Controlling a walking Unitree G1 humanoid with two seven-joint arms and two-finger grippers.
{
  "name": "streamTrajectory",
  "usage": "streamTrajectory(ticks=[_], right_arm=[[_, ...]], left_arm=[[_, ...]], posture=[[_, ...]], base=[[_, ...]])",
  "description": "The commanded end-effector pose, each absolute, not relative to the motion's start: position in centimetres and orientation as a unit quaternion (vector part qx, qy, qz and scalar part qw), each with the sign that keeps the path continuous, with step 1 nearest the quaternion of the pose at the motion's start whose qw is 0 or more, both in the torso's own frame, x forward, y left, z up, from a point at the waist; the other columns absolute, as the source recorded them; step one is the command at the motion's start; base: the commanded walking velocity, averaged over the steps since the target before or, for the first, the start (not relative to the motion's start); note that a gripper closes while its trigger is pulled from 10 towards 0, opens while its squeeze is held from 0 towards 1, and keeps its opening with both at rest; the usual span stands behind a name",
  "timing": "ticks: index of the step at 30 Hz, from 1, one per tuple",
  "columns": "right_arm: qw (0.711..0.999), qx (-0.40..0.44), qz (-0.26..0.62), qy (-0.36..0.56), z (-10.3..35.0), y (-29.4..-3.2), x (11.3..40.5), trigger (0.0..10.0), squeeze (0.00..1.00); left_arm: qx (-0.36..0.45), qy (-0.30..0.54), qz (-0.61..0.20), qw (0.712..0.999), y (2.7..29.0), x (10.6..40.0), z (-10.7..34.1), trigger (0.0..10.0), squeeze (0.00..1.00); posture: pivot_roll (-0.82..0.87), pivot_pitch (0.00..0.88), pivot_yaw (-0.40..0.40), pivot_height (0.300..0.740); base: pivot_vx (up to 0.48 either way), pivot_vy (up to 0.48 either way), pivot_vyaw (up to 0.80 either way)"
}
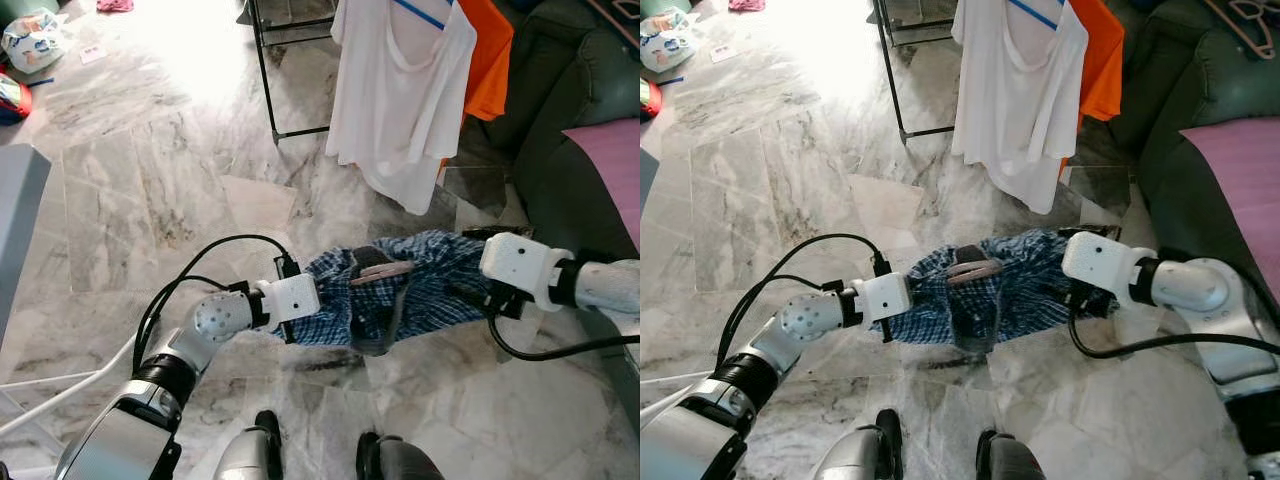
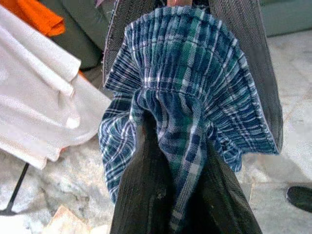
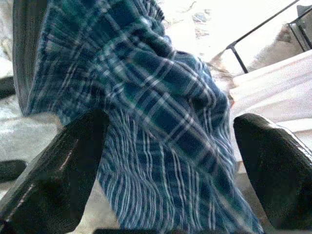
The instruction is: Hang hanger
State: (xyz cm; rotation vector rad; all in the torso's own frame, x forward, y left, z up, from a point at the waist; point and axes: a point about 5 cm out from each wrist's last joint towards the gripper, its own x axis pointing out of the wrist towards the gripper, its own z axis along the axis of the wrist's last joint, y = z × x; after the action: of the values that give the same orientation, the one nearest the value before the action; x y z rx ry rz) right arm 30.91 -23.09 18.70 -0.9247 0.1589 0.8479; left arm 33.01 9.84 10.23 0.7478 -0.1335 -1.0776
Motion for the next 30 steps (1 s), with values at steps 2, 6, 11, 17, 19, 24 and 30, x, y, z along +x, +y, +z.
streamTrajectory(ticks=[2, 6, 11, 17, 19, 24, 30], right_arm=[[0.797, -0.431, 0.415, 0.08, 18.2, -22.9, 31.2, 10.0, 0.0], [0.791, -0.434, 0.422, 0.087, 17.9, -22.9, 31.5, 10.0, 0.0], [0.793, -0.417, 0.435, 0.086, 17.9, -22.7, 32.3, 7.0, 0.0], [0.781, -0.411, 0.459, 0.102, 17.4, -22.5, 32.8, 0.0, 0.0], [0.774, -0.411, 0.469, 0.106, 17.5, -22.3, 32.9, 0.0, 0.0], [0.754, -0.424, 0.489, 0.113, 17.7, -21.9, 33.3, 0.8, 0.0], [0.741, -0.423, 0.511, 0.108, 18.2, -21.1, 33.5, 10.0, 0.0]], left_arm=[[0.347, -0.082, -0.511, 0.782, 9.4, 33.0, 10.8, 0.0, 0.0], [0.341, -0.093, -0.516, 0.781, 9.1, 32.9, 11.1, 0.0, 0.0], [0.34, -0.094, -0.527, 0.773, 8.9, 32.5, 10.8, 0.0, 0.0], [0.341, -0.094, -0.534, 0.768, 8.7, 32.2, 10.6, 0.0, 0.0], [0.343, -0.094, -0.539, 0.763, 8.6, 32.1, 10.5, 0.0, 0.0], [0.348, -0.09, -0.544, 0.758, 8.5, 31.9, 10.2, 0.0, 0.0], [0.351, -0.086, -0.544, 0.757, 8.6, 31.8, 9.9, 0.0, 0.0]], posture=[[-0.01, 0.302, 0.045, 0.74], [-0.01, 0.301, 0.044, 0.74], [-0.01, 0.301, 0.043, 0.74], [-0.01, 0.301, 0.041, 0.74], [-0.01, 0.301, 0.042, 0.74], [-0.01, 0.301, 0.043, 0.74], [0.0, 0.298, 0.042, 0.74]], base=[[0.0, 0.0, 0.0], [0.0, 0.0, 0.0], [0.0, 0.0, 0.0], [0.0, 0.0, 0.0], [0.0, 0.0, 0.0], [0.0, 0.0, 0.0], [0.0, 0.0, 0.0]])
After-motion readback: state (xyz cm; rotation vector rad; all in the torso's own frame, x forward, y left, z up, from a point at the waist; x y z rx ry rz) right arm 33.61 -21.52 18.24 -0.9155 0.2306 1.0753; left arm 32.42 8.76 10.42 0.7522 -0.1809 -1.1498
